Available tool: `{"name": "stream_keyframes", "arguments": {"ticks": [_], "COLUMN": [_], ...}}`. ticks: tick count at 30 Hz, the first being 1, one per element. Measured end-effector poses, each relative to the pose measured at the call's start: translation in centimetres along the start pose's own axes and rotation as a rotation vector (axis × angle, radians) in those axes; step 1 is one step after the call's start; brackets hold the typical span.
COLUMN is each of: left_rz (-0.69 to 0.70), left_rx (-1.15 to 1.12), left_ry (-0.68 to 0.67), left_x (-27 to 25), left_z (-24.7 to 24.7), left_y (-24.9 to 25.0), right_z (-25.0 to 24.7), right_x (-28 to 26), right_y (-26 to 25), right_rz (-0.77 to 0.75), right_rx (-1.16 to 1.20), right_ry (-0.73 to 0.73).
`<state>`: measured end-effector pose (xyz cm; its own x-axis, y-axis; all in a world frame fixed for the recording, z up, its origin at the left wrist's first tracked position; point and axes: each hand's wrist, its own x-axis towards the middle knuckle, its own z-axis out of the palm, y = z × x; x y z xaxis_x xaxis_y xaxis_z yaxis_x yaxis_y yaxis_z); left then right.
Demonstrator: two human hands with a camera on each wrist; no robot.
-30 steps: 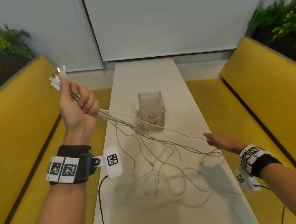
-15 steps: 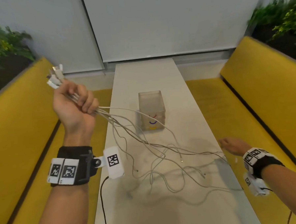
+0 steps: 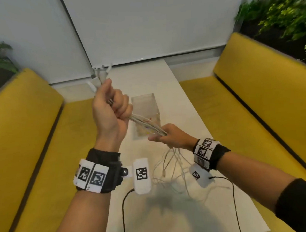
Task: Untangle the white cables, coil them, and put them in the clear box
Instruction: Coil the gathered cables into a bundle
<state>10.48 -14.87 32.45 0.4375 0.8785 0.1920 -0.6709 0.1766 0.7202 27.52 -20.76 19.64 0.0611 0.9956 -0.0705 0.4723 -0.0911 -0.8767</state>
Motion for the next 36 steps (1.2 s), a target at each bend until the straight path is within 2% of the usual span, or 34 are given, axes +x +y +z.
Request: {"name": "stream_keyframes", "arguments": {"ticks": [3, 8, 14, 16, 19, 20, 21, 25, 27, 29, 31, 36], "left_rz": [0.100, 0.191, 0.269, 0.265, 0.208, 0.176, 0.140, 0.025, 0.023, 0.065, 0.113, 0.239], "left_rx": [-0.001, 0.010, -0.033, -0.030, 0.004, 0.008, 0.010, 0.055, 0.100, 0.125, 0.093, 0.005], "left_ry": [0.058, 0.103, 0.138, 0.133, 0.139, 0.142, 0.146, 0.171, 0.154, 0.120, 0.078, 0.038], "left_x": [-0.1, 0.1, 0.4, 0.4, 0.7, 0.9, 1.2, 2.1, 2.4, 2.9, 3.6, 4.0], "left_z": [-0.9, -2.2, -4.2, -4.3, -3.8, -3.6, -3.3, -0.9, 1.2, 3.0, 4.2, 5.8], "left_y": [3.7, 5.2, 7.8, 7.5, 4.8, 3.6, 2.2, -3.0, -3.9, -3.1, -0.9, 5.6], "right_z": [-4.0, -11.6, -16.7, -17.0, -16.1, -15.6, -14.7, -7.4, -3.8, -2.0, -2.1, -6.5], "right_x": [0.2, 2.3, 0.5, -0.4, -1.2, -0.9, -0.4, 2.0, 3.1, 3.9, 4.9, 6.1], "right_y": [3.1, 3.1, 5.0, 6.0, 5.1, 4.2, 2.9, -3.5, -5.9, -7.2, -7.1, -3.7], "right_rz": [0.096, 0.100, 0.287, 0.342, 0.533, 0.523, 0.446, -0.046, -0.180, -0.178, -0.133, -0.026], "right_rx": [-0.240, -0.700, -0.823, -0.804, -0.650, -0.615, -0.569, -0.366, -0.184, 0.021, 0.078, -0.274], "right_ry": [0.086, 0.261, 0.324, 0.239, -0.202, -0.286, -0.315, -0.211, -0.190, -0.143, -0.067, 0.163]}}
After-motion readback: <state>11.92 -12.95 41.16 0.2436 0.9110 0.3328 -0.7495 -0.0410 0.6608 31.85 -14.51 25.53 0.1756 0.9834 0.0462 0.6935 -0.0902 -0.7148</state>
